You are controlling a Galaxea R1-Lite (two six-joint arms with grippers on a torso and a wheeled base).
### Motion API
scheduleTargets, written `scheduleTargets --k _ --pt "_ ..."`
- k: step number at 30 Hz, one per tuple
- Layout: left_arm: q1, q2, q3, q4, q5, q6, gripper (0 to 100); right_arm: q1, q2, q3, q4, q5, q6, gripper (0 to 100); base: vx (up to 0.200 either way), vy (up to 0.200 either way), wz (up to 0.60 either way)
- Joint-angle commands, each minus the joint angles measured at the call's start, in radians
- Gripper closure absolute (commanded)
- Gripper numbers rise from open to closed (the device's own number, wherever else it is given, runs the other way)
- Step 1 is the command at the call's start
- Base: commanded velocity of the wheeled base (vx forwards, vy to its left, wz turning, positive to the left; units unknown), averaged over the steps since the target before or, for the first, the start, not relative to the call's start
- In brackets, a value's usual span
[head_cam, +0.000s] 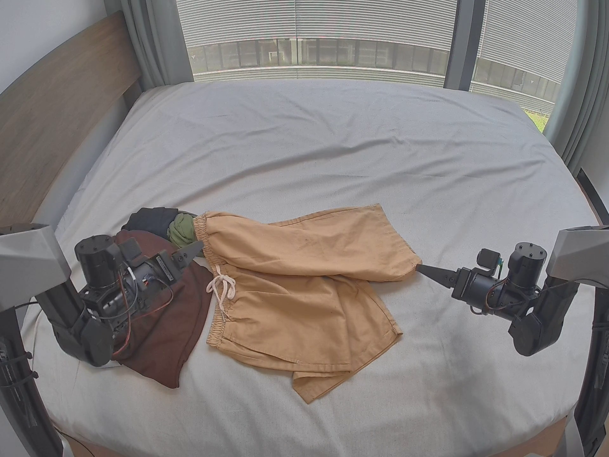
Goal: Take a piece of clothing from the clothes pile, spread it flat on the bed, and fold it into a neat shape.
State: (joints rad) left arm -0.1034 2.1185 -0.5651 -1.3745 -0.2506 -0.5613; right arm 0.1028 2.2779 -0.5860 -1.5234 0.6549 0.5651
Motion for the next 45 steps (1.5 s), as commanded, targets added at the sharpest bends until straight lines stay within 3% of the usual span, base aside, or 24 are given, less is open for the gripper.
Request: scheduleTargets --k 1,7,21,27,45 --pt "0.001 0.037 0.165 -0.158 -0.067 0.04 0 0.025 0.023 0.084 0.008 -0.001 -0.025 0 0.0 0.0 0.0" --pt "0.001 0.09 0.177 -0.173 -0.065 0.112 0 0.034 0.084 0.092 0.009 -0.001 -0.057 0 0.0 0.0 0.0" --pt "-0.007 0.095 0.182 -0.173 -0.067 0.112 0 0.054 0.184 0.063 0.008 -0.008 -0.076 0 0.0 0.0 0.0" --pt "-0.012 0.109 0.195 -0.173 -0.067 0.116 0 0.078 0.239 0.031 0.005 -0.07 -0.099 0 0.0 0.0 0.0" --pt "-0.033 0.107 0.203 -0.173 -0.067 0.116 0 0.124 0.293 -0.011 0.0 -0.081 -0.1 0 0.0 0.0 0.0"
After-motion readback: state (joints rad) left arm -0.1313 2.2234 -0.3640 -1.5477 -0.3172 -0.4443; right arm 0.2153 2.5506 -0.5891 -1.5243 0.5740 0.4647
